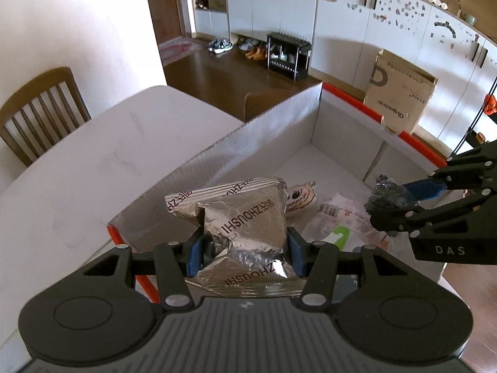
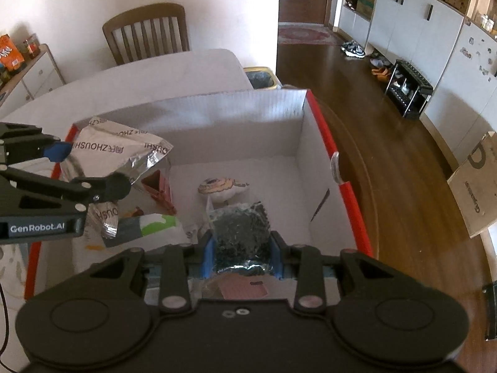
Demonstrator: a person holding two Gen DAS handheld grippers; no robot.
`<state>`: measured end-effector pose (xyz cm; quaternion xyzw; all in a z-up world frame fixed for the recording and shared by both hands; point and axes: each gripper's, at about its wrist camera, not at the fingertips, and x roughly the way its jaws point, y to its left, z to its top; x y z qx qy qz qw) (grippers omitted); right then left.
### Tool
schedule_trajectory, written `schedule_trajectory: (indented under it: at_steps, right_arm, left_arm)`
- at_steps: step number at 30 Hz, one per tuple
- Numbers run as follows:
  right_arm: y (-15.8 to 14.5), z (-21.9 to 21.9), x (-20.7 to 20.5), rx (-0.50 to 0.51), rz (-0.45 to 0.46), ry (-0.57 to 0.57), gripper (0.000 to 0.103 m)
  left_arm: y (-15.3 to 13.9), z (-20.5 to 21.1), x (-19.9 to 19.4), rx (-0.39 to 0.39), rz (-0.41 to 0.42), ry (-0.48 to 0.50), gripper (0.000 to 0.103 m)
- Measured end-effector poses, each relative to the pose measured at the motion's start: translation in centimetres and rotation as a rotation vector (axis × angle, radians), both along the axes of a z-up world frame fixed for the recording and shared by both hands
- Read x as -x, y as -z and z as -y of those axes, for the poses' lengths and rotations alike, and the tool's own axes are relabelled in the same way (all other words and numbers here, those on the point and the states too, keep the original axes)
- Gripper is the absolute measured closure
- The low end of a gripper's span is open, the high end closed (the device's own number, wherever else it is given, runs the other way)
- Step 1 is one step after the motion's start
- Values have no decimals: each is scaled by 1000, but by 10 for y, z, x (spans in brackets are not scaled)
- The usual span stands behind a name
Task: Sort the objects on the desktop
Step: 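Open the left tool to drop the foil packet while the right tool releases the granule bag into the box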
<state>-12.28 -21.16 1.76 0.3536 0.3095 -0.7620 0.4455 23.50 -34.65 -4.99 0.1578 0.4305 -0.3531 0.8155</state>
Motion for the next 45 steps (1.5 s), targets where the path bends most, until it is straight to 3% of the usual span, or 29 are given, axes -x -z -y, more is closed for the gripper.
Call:
schedule_trajectory:
  at_steps: [14,20,23,34,36,45]
  right_arm:
    - [24,-3,10,-64,29,8,67]
    - [24,-4,10,-52,40,2,63]
    - [22,-6,8,-48,46,-8,57]
    - [2,-15,-1,-21,38,-40,46]
    - [-3,-18,-4,-13,31,-45,41]
    - [-26,-34,-28,53,2,-64,39]
  left_arm:
    - [22,3,-13,-34,-48,4,50]
    - [22,2,-11,-14,-49,16,47]
    - [18,1,-8,-14,-22,11,42]
    - [-9,-13,11,21,26,12,42]
    - [-14,-17,16,24,47,11,42]
    - [-41,-41,45,72,101,22,42]
